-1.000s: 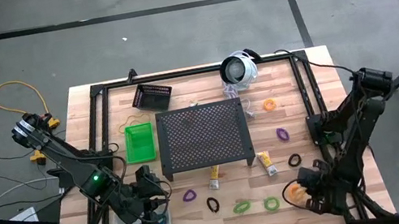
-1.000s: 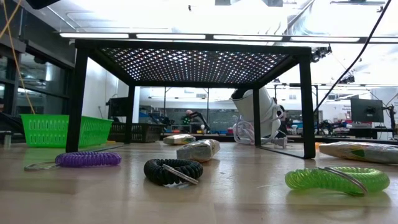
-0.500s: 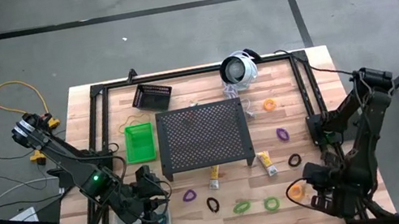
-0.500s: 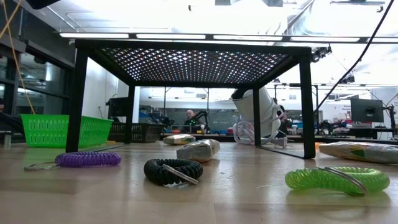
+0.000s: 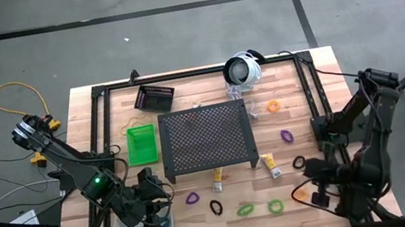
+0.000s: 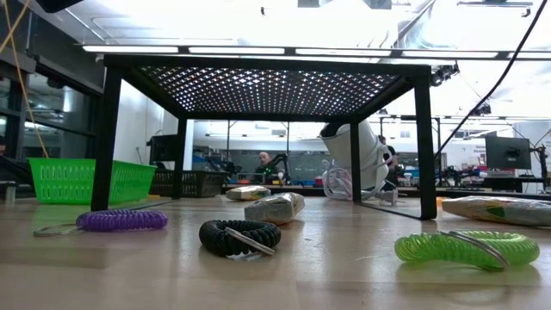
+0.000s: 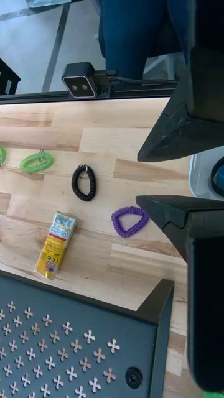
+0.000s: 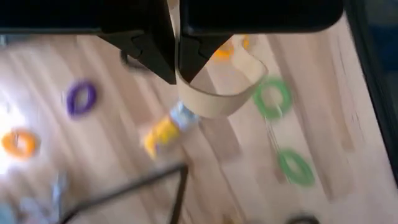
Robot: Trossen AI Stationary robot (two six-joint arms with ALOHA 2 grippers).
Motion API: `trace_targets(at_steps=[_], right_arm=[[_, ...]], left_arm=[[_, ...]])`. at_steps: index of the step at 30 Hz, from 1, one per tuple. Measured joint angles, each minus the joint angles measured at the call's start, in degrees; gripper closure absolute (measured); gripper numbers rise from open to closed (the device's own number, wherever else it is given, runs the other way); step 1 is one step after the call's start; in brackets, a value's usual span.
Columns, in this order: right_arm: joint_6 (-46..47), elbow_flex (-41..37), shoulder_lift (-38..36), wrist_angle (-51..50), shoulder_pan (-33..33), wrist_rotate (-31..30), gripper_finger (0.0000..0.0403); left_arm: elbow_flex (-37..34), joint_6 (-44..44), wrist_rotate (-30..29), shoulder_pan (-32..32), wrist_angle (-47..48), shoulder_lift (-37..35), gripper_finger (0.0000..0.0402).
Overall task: Pick & Place Office Desk Supplies
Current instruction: Put the brown rubber band into the white bin
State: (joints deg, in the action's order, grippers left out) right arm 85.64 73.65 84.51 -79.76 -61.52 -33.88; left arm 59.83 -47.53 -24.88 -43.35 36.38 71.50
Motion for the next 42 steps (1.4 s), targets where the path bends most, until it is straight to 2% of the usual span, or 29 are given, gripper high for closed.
trace_targets(at_steps=[5, 10, 16, 20, 24, 31, 34, 42], right_arm=[[-14.38, 0.00, 0.00, 7.66, 4.47, -7.72, 0.0400], [-39.51, 0.00, 0.00, 23.26, 10.08, -12.67, 0.0400], [-72.28, 0.00, 0.02, 48.26, 16.12, -12.24, 0.0400], [-87.65, 0.00, 0.15, 60.23, 20.06, -9.41, 0.0400], [-93.52, 0.00, 0.15, 64.93, 24.42, -5.72, 0.0400], [-95.54, -0.05, 2.33, 68.29, 31.26, 1.12, 0.0400], [-97.46, -0.06, 4.55, 72.89, 32.93, 4.12, 0.0400], [-104.60, -0.07, 9.76, 86.15, 34.27, 5.79, 0.0400]], left_arm=[[0.00, 0.13, -0.28, 0.94, -0.02, 0.02, 0.0309], [0.00, 0.17, -0.36, 2.04, -0.10, 0.02, 0.0309], [0.00, 0.20, -0.36, 2.43, -1.19, 0.02, 0.0309], [0.00, 3.15, -0.33, 2.40, -4.24, 0.02, 0.0309], [0.00, 9.02, -0.43, 2.24, -9.73, 0.11, 0.0309], [0.00, 20.67, -0.96, 3.25, -14.51, 0.27, 0.0309], [0.00, 23.79, -0.98, 4.48, -15.69, 0.56, 0.0309], [0.02, 30.02, -0.96, 7.92, -20.06, 1.72, 0.0309]])
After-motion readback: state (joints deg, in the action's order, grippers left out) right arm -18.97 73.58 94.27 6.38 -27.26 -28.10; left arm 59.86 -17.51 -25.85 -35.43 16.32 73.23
